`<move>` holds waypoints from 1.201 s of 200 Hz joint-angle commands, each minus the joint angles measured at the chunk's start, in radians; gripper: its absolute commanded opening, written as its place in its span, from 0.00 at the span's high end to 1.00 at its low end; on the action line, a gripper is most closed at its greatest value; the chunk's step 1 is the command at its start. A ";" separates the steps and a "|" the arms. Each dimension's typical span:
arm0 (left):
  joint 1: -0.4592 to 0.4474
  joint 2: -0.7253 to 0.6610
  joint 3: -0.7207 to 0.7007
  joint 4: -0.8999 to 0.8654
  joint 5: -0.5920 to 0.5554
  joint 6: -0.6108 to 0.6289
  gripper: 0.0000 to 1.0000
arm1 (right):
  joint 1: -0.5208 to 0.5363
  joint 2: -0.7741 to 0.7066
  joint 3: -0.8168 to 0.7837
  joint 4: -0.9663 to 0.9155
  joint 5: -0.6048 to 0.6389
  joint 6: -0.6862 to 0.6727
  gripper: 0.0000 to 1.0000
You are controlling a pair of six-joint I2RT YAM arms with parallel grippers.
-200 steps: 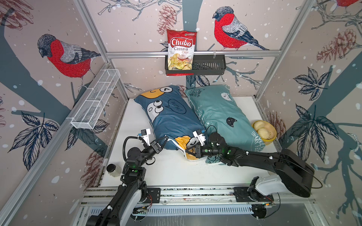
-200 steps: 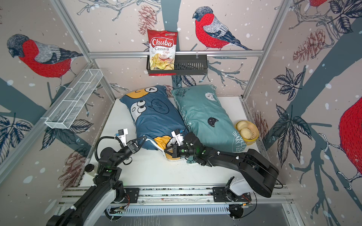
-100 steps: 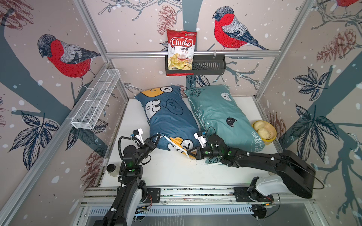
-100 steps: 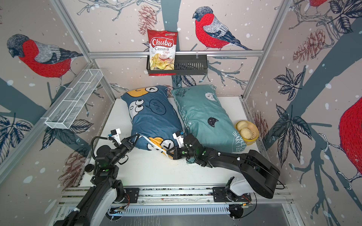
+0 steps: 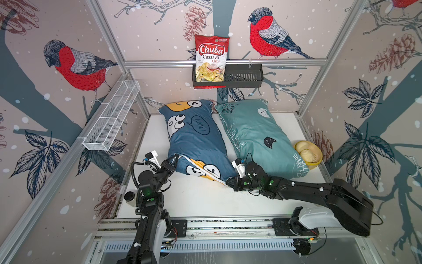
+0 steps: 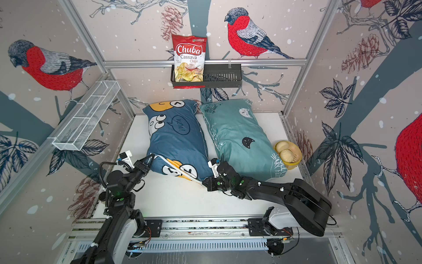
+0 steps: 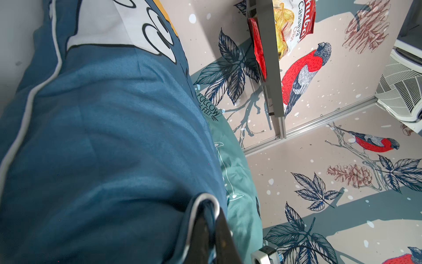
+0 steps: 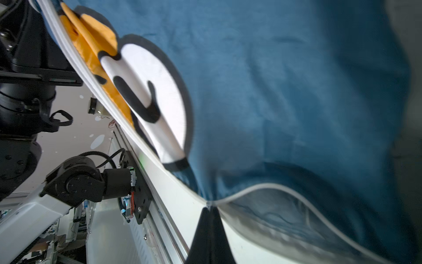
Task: Zip up pillowcases
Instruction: Zip the zipper on the pillowcase, then place the pillowcase at the center of the board.
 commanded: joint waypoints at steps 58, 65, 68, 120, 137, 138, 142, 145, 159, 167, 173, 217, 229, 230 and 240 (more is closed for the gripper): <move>0.062 -0.003 -0.003 0.028 -0.006 -0.007 1.00 | -0.058 -0.099 -0.138 -0.079 0.099 0.020 1.00; 0.064 -0.003 -0.003 0.027 -0.006 -0.004 1.00 | -0.061 -0.104 -0.146 -0.080 0.102 0.021 1.00; 0.065 -0.003 -0.002 0.025 -0.006 -0.003 1.00 | -0.063 -0.105 -0.148 -0.080 0.103 0.021 1.00; 0.113 0.006 0.011 0.011 0.020 -0.007 1.00 | -0.077 -0.125 -0.158 -0.112 0.092 -0.003 1.00; 0.114 -0.002 0.049 -0.111 0.006 0.063 0.80 | -0.072 -0.162 -0.130 -0.154 0.097 -0.029 0.91; 0.115 -0.004 0.051 -0.118 0.005 0.070 0.78 | -0.073 -0.166 -0.128 -0.156 0.098 -0.031 0.89; 0.115 -0.008 0.061 -0.150 -0.003 0.091 0.70 | -0.073 -0.179 -0.121 -0.166 0.102 -0.042 0.80; 0.115 -0.013 0.068 -0.171 -0.010 0.105 0.63 | -0.073 -0.188 -0.117 -0.175 0.105 -0.051 0.74; 0.115 -0.039 0.104 -0.263 -0.046 0.169 0.38 | -0.076 -0.226 -0.088 -0.238 0.137 -0.094 0.43; 0.115 -0.056 0.128 -0.320 -0.073 0.205 0.28 | -0.084 -0.243 -0.069 -0.276 0.145 -0.119 0.32; 0.115 -0.069 0.149 -0.367 -0.095 0.235 0.23 | -0.087 -0.255 -0.054 -0.299 0.148 -0.137 0.27; 0.115 -0.137 0.306 -0.619 -0.277 0.455 0.07 | -0.146 -0.360 0.037 -0.393 0.195 -0.215 0.16; 0.115 -0.135 0.342 -0.647 -0.306 0.493 0.05 | -0.189 -0.381 0.062 -0.423 0.212 -0.236 0.15; 0.115 -0.135 0.345 -0.649 -0.308 0.495 0.04 | -0.194 -0.383 0.064 -0.424 0.214 -0.238 0.15; 0.115 -0.124 0.373 -0.667 -0.331 0.523 0.02 | -0.234 -0.403 0.085 -0.452 0.240 -0.251 0.14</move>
